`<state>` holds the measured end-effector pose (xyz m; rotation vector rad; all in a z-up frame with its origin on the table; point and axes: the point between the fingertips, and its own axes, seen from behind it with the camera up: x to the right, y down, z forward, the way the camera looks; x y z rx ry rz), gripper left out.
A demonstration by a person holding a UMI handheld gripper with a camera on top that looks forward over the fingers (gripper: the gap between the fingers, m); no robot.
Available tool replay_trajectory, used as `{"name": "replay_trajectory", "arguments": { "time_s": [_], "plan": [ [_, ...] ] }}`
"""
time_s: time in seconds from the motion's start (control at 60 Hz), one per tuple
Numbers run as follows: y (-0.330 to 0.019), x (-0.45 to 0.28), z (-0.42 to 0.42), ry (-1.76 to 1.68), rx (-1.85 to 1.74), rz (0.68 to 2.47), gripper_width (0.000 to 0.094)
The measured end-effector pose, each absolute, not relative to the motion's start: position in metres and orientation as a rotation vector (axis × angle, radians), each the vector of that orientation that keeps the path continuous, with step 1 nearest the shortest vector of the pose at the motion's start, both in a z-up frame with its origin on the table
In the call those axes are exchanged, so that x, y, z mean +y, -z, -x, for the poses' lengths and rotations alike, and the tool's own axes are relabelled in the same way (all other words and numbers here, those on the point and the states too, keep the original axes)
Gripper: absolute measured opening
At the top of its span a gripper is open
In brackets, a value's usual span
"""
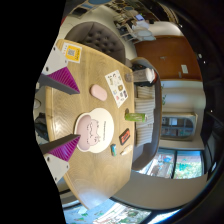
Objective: Arrange mouse
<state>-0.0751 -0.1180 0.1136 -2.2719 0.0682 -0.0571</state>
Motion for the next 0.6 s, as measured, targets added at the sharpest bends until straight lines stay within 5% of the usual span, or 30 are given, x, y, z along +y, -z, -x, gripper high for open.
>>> {"name": "replay_trajectory", "arguments": {
  "time_s": [0.433, 0.6],
  "plan": [
    [0.01, -0.008, 0.17, -0.214, -0.204, 2.338, 0.0835],
    [0.014, 0.032, 0.178, -0.192, -0.202, 2.281, 0.0822]
  ]
}}
